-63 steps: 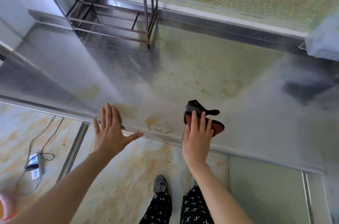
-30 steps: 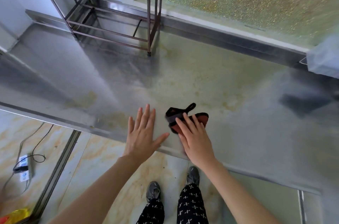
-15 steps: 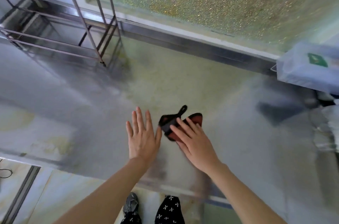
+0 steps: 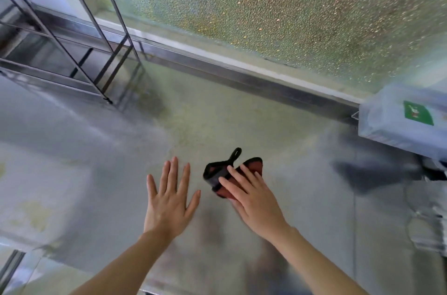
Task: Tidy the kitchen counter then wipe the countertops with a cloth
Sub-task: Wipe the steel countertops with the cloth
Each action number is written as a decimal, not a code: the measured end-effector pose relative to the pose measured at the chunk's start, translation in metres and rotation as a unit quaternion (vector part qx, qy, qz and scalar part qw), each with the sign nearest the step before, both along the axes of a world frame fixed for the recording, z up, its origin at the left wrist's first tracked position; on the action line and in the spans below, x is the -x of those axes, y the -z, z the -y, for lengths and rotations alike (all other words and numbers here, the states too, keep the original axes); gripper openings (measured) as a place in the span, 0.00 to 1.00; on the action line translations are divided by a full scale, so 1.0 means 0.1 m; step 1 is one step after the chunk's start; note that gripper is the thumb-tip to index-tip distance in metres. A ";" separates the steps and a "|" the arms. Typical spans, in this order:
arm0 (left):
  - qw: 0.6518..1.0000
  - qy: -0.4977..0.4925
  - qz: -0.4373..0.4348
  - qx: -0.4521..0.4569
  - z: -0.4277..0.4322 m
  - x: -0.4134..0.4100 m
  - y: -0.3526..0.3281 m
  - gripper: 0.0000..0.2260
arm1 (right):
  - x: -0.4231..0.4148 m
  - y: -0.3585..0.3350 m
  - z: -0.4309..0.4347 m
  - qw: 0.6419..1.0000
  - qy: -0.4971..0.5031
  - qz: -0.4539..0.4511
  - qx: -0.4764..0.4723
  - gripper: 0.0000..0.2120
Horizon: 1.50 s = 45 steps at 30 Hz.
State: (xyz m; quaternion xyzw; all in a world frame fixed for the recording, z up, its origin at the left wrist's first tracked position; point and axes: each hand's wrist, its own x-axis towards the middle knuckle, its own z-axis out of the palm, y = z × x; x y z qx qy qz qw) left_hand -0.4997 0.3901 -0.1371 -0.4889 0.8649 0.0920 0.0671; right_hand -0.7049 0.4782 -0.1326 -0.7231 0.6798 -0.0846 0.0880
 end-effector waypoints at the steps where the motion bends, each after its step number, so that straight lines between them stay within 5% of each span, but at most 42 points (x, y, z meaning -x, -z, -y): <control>1: 1.000 -0.003 0.003 -0.003 0.00 -0.01 -0.01 0.30 | 0.14 -0.01 0.06 1.000 -0.008 -0.009 0.000 0.22; 7: 0.999 0.024 -0.030 0.000 0.06 0.20 -0.17 0.26 | 0.75 -0.07 0.61 0.949 0.311 0.052 -0.011 0.22; 14: 0.997 0.067 -0.042 0.003 0.40 0.91 -0.10 0.24 | 0.78 -0.01 0.28 0.996 0.088 -0.010 -0.007 0.22; 20: 0.995 0.089 -0.021 0.032 0.41 0.92 0.05 0.25 | 1.30 0.01 0.83 0.922 0.384 0.024 0.054 0.22; 26: 0.996 0.086 -0.012 0.034 0.41 0.93 0.02 0.26 | 0.78 0.02 0.69 0.997 0.066 0.029 0.010 0.22; 28: 0.996 0.085 -0.011 0.028 0.41 0.92 0.02 0.26 | 0.96 0.02 0.71 0.997 0.079 0.020 0.014 0.22; 34: 0.997 0.080 -0.011 0.015 0.41 0.93 -0.01 0.25 | 1.28 0.06 1.19 0.933 0.351 0.057 0.052 0.20; 41: 0.997 0.069 -0.036 -0.012 0.42 0.93 -0.08 0.24 | 0.90 0.01 1.04 0.995 0.091 0.029 0.013 0.21; 45: 0.998 0.019 -0.057 -0.014 0.53 0.65 -0.16 0.24 | 1.13 -0.01 1.25 0.982 0.181 0.042 0.013 0.23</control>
